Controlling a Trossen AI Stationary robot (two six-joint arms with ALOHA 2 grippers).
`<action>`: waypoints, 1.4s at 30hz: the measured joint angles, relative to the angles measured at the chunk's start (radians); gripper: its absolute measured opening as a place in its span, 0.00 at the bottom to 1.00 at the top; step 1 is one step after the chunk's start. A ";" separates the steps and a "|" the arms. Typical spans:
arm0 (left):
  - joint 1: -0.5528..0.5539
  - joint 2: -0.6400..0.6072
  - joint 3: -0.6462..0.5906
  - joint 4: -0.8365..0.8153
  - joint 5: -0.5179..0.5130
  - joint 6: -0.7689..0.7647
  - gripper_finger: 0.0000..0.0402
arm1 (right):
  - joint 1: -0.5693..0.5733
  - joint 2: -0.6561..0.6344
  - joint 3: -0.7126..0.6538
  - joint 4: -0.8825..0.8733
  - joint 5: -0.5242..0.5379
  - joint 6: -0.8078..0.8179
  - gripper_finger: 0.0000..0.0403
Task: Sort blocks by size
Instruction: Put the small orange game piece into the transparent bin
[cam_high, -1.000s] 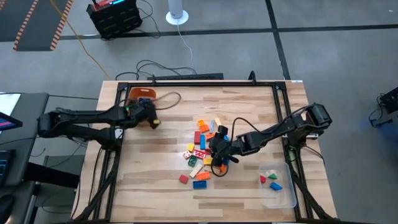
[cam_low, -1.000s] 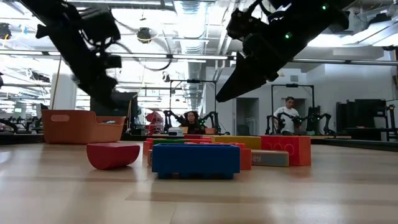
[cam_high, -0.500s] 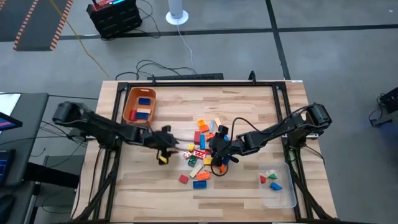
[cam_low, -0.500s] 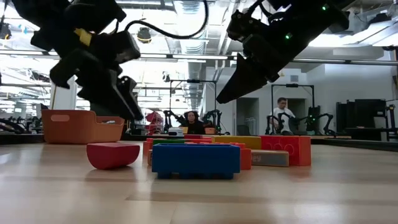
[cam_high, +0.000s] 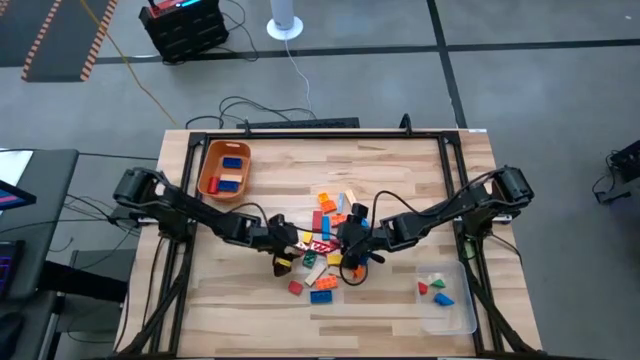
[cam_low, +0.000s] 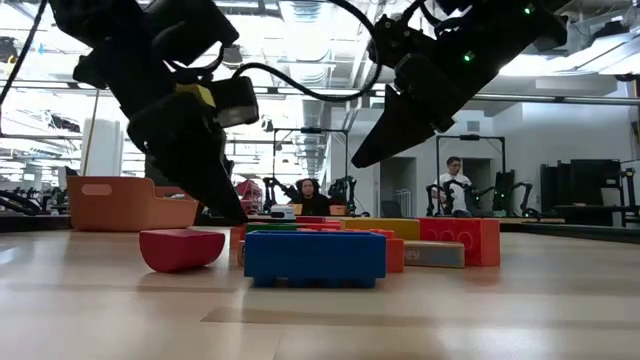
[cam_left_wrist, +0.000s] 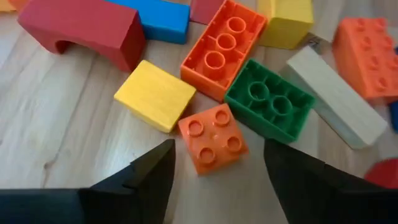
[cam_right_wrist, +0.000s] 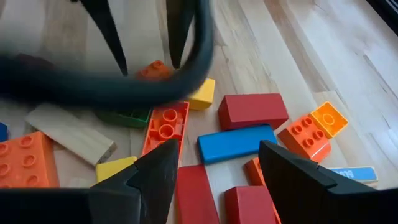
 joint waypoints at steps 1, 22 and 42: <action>-0.003 0.017 0.013 -0.002 -0.018 0.000 0.63 | 0.000 0.000 0.000 -0.001 0.000 0.000 0.63; -0.006 0.040 0.097 -0.183 -0.172 0.104 0.32 | 0.007 -0.044 0.000 -0.129 0.000 0.028 0.63; 0.092 -0.085 0.087 0.163 0.042 0.381 0.36 | 0.219 -0.071 -0.050 0.203 0.338 -0.516 0.63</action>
